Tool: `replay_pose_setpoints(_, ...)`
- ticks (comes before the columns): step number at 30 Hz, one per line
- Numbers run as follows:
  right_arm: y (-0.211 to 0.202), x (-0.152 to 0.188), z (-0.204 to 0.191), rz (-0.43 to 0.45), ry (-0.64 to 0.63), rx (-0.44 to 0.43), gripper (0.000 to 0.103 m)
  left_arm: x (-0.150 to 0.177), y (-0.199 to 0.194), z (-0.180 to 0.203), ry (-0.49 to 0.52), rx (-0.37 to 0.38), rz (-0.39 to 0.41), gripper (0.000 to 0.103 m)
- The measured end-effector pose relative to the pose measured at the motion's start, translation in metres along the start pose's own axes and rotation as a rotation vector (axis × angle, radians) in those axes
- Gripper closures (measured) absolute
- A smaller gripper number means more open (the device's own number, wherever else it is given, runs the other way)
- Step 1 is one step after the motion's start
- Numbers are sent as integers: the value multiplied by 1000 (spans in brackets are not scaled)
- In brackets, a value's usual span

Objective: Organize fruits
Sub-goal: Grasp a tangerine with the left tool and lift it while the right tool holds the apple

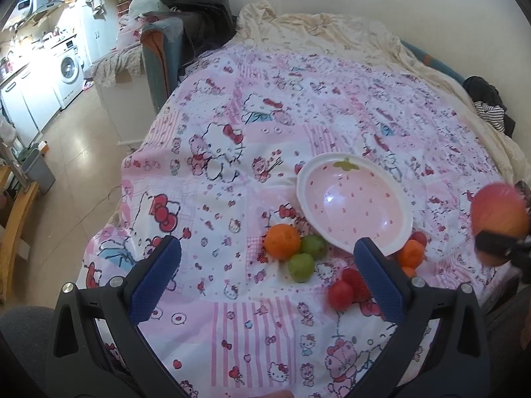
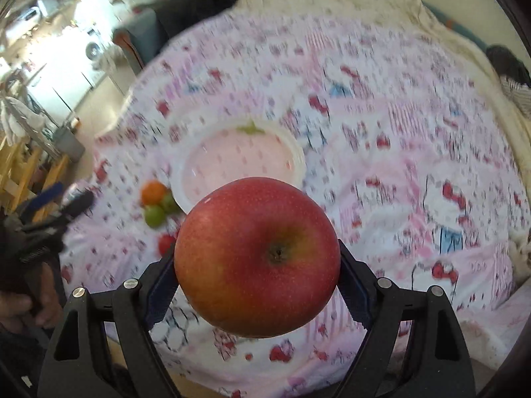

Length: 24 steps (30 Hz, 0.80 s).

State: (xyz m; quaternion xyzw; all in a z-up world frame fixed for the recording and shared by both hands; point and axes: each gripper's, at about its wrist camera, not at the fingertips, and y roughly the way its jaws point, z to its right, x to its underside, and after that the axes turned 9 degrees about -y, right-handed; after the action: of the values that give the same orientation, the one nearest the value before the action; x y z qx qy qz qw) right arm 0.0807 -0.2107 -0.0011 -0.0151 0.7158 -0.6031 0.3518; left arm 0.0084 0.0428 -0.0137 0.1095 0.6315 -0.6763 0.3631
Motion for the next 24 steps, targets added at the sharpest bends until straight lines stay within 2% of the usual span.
replay_pose_setpoints(3, -3, -7, -2, 43, 34, -36, 16, -5, 5, -13, -63, -7, -68, 0)
replay_pose_setpoints(5, -2, -9, -1, 54, 58, -78, 16, -15, 8, -25, -113, -3, -111, 0)
replay_pose_setpoints(7, 0, -8, -1, 71, 64, -85, 16, -31, 13, -42, -188, -24, -149, 0)
replay_pose_setpoints(9, 5, -6, 2, 78, 85, -116, 16, -42, 25, -52, -244, -24, -213, 6)
replay_pose_setpoints(10, 9, -3, 5, 72, 106, -139, 16, -47, 32, -53, -256, -21, -250, 14)
replay_pose_setpoints(11, 14, -1, 8, 60, 132, -157, 16, -50, 40, -54, -262, -25, -280, 22)
replay_pose_setpoints(13, 18, 1, 9, 47, 144, -155, 16, -53, 57, -44, -236, -38, -336, 26)
replay_pose_setpoints(15, 21, 1, 8, 39, 134, -142, 16, -51, 76, -27, -188, -21, -397, 28)
replay_pose_setpoints(17, 24, 0, 9, 33, 131, -144, 16, -47, 96, -16, -187, 3, -464, 39)
replay_pose_setpoints(22, 27, 0, 17, 23, 166, -156, 16, -39, 134, -9, -223, -16, -564, 50)
replay_pose_setpoints(24, 26, 1, 21, 20, 182, -164, 16, -34, 144, -8, -226, -24, -591, 51)
